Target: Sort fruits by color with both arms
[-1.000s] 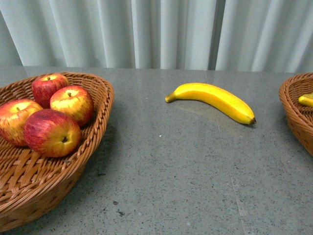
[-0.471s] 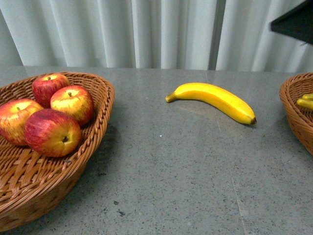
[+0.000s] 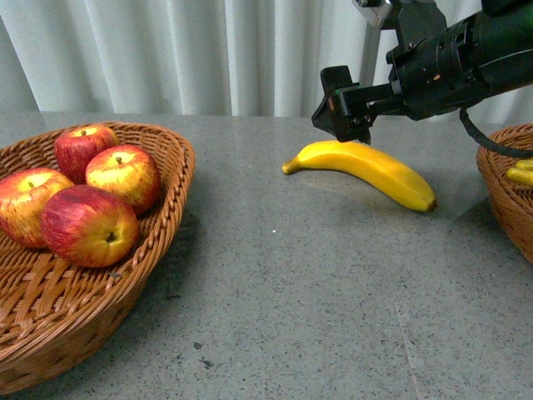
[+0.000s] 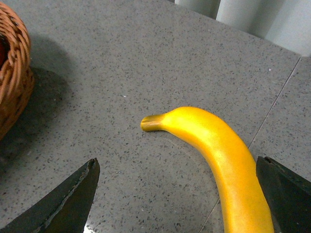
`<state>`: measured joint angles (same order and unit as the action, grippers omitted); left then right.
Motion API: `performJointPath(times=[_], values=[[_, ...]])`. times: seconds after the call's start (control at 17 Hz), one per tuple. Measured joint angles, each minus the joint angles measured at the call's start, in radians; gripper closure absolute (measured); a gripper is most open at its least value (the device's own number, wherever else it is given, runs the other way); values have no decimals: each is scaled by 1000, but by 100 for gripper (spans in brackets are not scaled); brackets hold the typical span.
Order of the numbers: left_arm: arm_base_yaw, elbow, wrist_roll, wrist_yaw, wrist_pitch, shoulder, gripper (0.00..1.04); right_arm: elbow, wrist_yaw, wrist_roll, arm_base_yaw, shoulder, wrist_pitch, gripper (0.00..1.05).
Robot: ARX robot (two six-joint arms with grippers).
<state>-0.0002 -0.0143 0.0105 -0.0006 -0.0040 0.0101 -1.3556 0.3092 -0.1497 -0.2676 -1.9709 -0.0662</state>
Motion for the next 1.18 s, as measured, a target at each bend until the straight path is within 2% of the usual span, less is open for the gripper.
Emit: performJointPath(times=[0.35,0.76,0.82,1.12,1.18], values=[[0,0,0,0,0,0,7,-235,-54,-106,19,-203,180,7],[0,0,0,0,0,0,7,-297,-129,-174,26,-288,250,7],[0,0,0,0,0,0,7,-297,-131,-183,26,-288,249,9],[0,0,0,0,0,0,7,-294,-109,-137,19,-285,190,62],[0,0,0,0,0,0,7,-294,-88,-101,23,-280,164,68]])
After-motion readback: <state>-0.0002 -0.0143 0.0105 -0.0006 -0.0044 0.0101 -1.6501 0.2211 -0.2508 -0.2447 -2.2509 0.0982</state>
